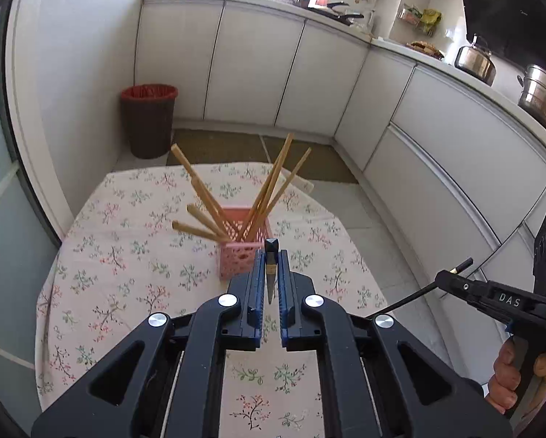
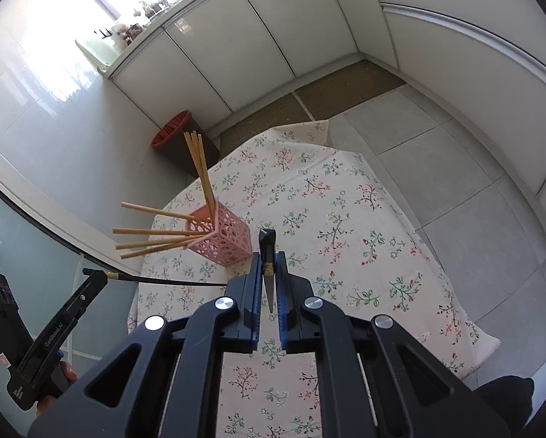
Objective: Organize utensils
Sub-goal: 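Carry both black chopsticks over the pink basket and open the left gripper to drop its chopstick, then open the right gripper to drop its black chopstick into the basket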
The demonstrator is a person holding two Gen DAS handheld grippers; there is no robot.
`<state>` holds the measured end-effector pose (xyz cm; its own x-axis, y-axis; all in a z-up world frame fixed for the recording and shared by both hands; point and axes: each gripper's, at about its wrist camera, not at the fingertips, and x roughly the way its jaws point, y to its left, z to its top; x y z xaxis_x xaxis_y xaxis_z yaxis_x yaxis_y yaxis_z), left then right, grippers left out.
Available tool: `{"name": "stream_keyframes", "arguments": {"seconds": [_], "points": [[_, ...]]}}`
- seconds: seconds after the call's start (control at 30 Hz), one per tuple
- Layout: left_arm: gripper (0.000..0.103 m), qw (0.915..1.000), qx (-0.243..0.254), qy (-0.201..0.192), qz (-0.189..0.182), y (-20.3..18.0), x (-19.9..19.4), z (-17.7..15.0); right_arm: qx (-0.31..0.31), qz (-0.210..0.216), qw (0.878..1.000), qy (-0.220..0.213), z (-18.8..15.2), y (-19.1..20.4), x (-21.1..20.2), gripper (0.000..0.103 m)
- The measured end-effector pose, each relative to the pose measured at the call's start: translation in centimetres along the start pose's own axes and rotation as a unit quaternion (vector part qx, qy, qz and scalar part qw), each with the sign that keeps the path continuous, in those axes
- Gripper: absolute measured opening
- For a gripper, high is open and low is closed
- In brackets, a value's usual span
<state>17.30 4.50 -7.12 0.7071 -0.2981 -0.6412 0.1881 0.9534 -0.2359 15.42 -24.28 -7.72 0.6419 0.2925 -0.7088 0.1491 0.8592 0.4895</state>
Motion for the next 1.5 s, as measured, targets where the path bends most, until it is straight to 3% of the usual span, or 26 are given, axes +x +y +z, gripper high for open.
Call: {"name": "stream_keyframes", "arguments": {"seconds": [0.3,0.57,0.73,0.83,1.03,1.27,1.5], "points": [[0.006,0.9978,0.009,-0.061,0.023,-1.1,-0.9,7.3,-0.005,0.022,1.0,-0.013,2.8,0.7,-0.4,0.008],[0.006,0.9961,0.001,-0.061,0.064,-0.5,3.3,10.6,-0.012,0.021,1.0,-0.014,5.4,0.6,0.9,0.008],[0.007,0.9966,-0.009,-0.037,0.073,0.5,7.7,10.3,-0.019,0.022,1.0,-0.013,6.3,1.0,2.0,0.008],[0.02,0.9969,-0.023,-0.028,0.07,1.3,8.4,9.1,-0.028,0.029,0.999,-0.013,6.9,1.9,2.5,0.008],[0.026,0.9947,-0.047,-0.065,0.065,2.4,4.8,8.5,-0.053,0.051,0.997,-0.028,8.3,5.3,2.8,0.007],[0.036,0.9851,-0.067,-0.107,0.117,3.8,1.0,8.4,-0.086,0.058,0.994,-0.046,9.5,9.9,4.1,0.008],[0.04,0.9816,-0.081,-0.117,0.128,5.7,-0.4,8.2,-0.114,0.045,0.991,-0.045,9.2,12.1,8.2,0.007]]}}
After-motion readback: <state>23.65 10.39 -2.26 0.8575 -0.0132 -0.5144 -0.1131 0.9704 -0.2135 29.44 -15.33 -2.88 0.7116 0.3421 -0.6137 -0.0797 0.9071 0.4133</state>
